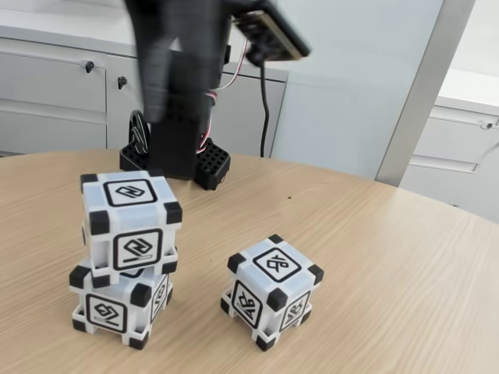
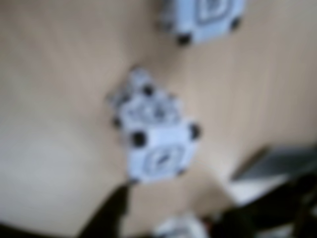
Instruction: Stack cubes from left to right.
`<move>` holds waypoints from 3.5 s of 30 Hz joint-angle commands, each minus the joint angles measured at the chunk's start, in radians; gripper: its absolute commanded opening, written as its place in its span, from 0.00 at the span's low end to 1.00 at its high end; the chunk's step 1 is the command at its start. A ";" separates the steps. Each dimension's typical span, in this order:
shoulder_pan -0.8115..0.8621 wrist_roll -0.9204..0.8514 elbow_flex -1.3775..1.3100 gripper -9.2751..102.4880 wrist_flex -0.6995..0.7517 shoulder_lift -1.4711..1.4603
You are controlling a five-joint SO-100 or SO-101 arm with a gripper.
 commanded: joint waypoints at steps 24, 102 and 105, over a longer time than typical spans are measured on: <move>-0.454 0.048 -0.017 0.43 -0.210 -0.095; -0.365 0.089 -0.020 0.39 -0.305 -0.594; -0.365 0.087 -0.018 0.39 -0.305 -0.595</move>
